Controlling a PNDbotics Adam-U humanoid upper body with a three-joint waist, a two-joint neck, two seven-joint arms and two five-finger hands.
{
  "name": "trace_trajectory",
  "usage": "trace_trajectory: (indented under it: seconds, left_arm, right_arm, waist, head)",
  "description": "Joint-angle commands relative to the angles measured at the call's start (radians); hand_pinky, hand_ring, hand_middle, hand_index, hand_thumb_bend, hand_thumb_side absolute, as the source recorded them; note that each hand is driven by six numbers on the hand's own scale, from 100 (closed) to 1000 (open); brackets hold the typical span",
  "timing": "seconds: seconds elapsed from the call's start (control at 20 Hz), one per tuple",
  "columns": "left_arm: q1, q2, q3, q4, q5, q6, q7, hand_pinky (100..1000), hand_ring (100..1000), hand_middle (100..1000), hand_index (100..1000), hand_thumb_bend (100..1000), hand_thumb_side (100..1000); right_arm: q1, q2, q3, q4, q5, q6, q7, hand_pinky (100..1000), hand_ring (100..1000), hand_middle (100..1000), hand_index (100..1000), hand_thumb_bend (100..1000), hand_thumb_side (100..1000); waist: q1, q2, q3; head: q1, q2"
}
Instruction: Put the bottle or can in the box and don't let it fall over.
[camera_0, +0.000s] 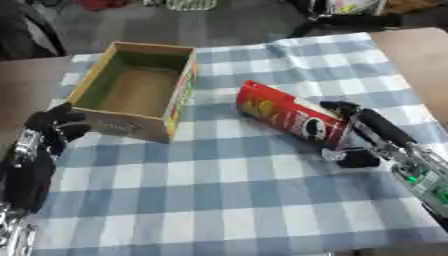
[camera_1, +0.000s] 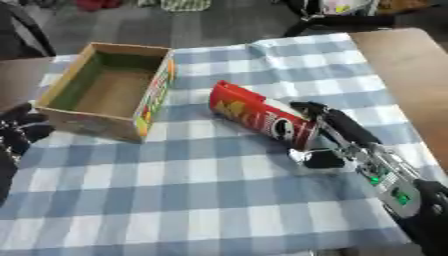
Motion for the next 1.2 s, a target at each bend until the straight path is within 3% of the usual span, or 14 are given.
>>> trace_trajectory:
  seconds: [0.05,0.35,0.85,1.2]
  left_arm:
    - [-0.012,0.006,0.002,-0.022,-0.001,-0.002,-0.003,880,743,728,896,196,962]
    - [-0.01,0.006,0.002,-0.021,-0.002,-0.002,-0.003,881,743,728,896,194,964]
    - [-0.01,0.009,0.003,-0.02,-0.003,-0.002,-0.003,882,743,728,896,194,963]
    - [-0.047,0.012,-0.005,-0.032,0.01,-0.005,-0.008,882,743,728,896,195,956]
  right_arm:
    - [0.001,-0.02,-0.005,-0.029,-0.001,0.007,-0.054,229,461,251,402,100,100]
    - [0.008,-0.042,-0.015,-0.144,-0.044,0.015,-0.111,220,455,246,396,100,100]
    - [0.029,-0.123,-0.057,-0.375,-0.17,0.064,-0.119,226,456,253,395,100,100]
    - [0.032,-0.209,-0.088,-0.488,-0.228,0.079,-0.094,237,462,272,411,100,100]
  waist:
    - [0.012,0.005,-0.003]
    - [0.012,0.004,-0.008]
    - [0.006,0.002,-0.008]
    - [-0.006,0.012,0.045]
  head:
    - [0.004,-0.004]
    - [0.005,-0.002]
    - [0.0,-0.008]
    - [-0.067,-0.052]
